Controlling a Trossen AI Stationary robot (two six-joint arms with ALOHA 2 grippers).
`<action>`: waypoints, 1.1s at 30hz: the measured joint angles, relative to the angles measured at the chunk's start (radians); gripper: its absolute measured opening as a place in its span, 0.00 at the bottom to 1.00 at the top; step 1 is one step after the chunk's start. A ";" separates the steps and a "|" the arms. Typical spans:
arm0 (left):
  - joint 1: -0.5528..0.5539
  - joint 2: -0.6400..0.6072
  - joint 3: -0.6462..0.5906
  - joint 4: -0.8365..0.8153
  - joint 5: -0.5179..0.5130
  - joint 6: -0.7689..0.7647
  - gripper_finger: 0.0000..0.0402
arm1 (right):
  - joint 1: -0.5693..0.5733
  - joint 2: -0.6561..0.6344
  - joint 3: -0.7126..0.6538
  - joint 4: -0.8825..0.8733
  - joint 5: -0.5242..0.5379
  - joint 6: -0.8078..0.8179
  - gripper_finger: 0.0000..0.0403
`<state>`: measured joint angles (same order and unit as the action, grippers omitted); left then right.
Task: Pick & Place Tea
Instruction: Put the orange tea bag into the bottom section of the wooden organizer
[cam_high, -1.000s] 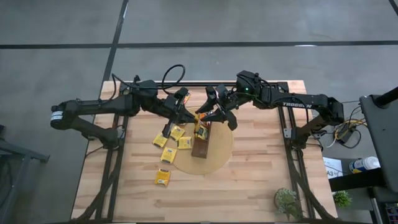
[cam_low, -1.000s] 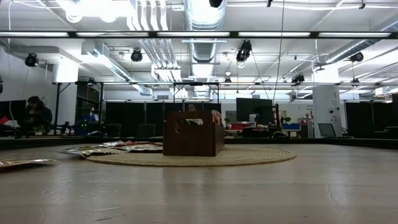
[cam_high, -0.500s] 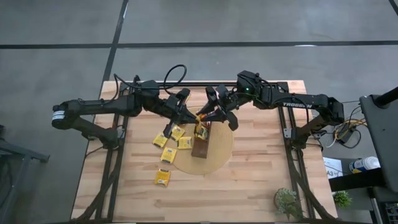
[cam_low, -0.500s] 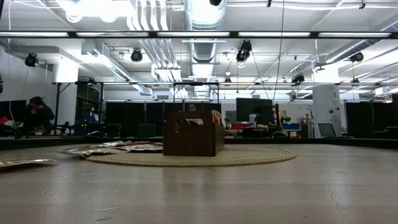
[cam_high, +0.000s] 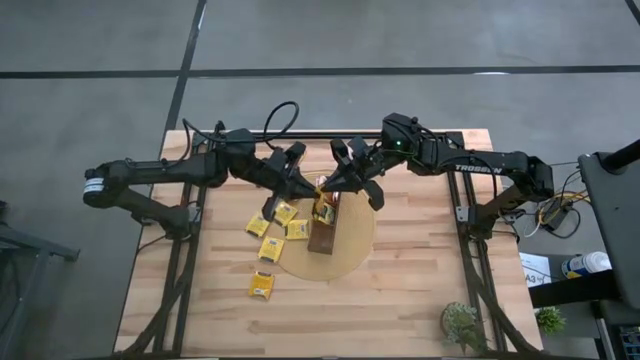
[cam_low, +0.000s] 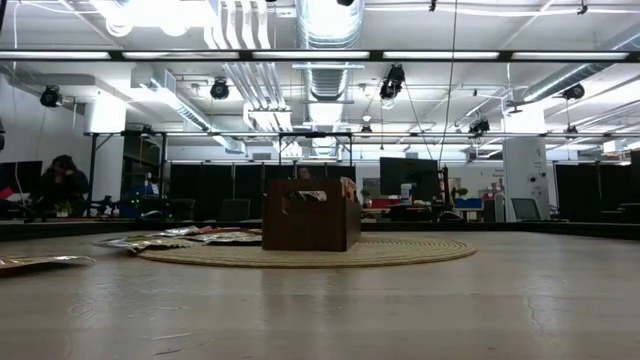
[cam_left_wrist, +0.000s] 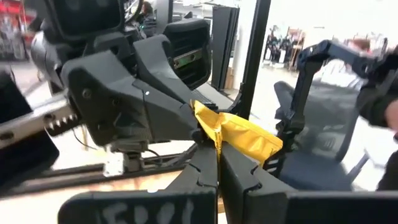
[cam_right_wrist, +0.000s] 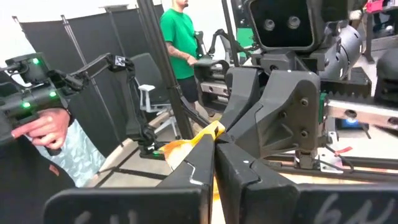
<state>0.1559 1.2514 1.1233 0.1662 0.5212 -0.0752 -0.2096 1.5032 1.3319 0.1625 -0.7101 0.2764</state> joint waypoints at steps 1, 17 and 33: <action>0.000 0.000 0.000 0.001 0.000 -0.037 0.00 | 0.000 0.000 0.000 0.002 0.000 0.000 0.02; 0.000 -0.002 0.000 0.000 -0.025 -0.192 0.46 | -0.002 0.000 0.000 0.007 0.006 0.000 0.02; 0.002 -0.041 0.000 -0.213 -0.026 -0.201 0.58 | 0.000 -0.002 0.008 0.000 -0.057 0.001 0.02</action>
<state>0.1581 1.2109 1.1236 -0.0465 0.4953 -0.2765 -0.2096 1.5012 1.3398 0.1624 -0.7670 0.2777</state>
